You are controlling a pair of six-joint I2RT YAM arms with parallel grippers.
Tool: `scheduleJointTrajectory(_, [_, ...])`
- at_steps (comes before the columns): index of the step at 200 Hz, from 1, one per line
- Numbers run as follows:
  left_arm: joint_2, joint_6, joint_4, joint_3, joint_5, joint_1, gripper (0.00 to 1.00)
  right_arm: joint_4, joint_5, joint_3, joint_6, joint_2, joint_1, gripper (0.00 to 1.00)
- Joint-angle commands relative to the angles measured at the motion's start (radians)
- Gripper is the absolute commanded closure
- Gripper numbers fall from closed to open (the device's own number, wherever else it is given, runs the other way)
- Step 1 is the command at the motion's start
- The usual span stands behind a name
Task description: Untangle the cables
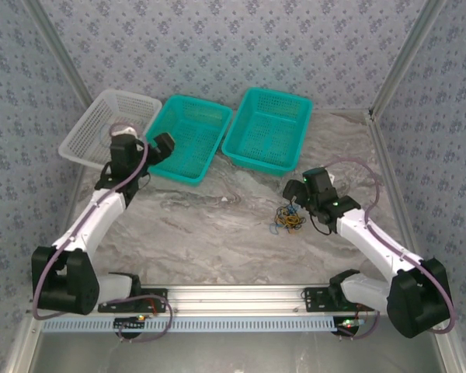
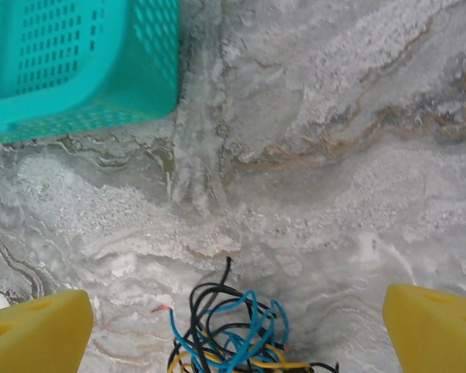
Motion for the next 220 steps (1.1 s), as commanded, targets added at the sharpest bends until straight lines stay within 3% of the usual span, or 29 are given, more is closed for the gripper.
scheduleJointTrajectory(1, [-0.048, -0.017, 0.039, -0.033, -0.082, -0.105, 0.01, -0.082, -0.108, 0.016, -0.042, -0.017, -0.039, 0.02])
scheduleJointTrajectory(25, [-0.059, 0.004, 0.089, -0.081, -0.132, -0.225, 0.01, -0.104, -0.184, 0.011, -0.064, -0.016, -0.088, 0.02])
scheduleJointTrajectory(60, [-0.026, 0.010, 0.197, -0.141, -0.060, -0.309, 0.01, -0.134, -0.340, 0.028, -0.146, 0.014, -0.166, 0.02])
scheduleJointTrajectory(81, [-0.013, 0.028, 0.205, -0.150, -0.055, -0.331, 0.01, -0.145, -0.425, 0.048, -0.169, 0.048, -0.197, 0.05])
scheduleJointTrajectory(129, [-0.015, 0.032, 0.241, -0.184, -0.020, -0.333, 0.00, -0.146, -0.475, 0.084, -0.260, 0.106, -0.187, 0.12])
scheduleJointTrajectory(198, [-0.013, 0.042, 0.275, -0.210, -0.026, -0.332, 0.00, -0.256, -0.261, 0.162, -0.230, 0.150, -0.104, 0.36])
scheduleJointTrajectory(220, [-0.011, 0.050, 0.284, -0.213, -0.013, -0.332, 0.01, -0.231, -0.294, 0.158, -0.159, 0.139, -0.112, 0.45])
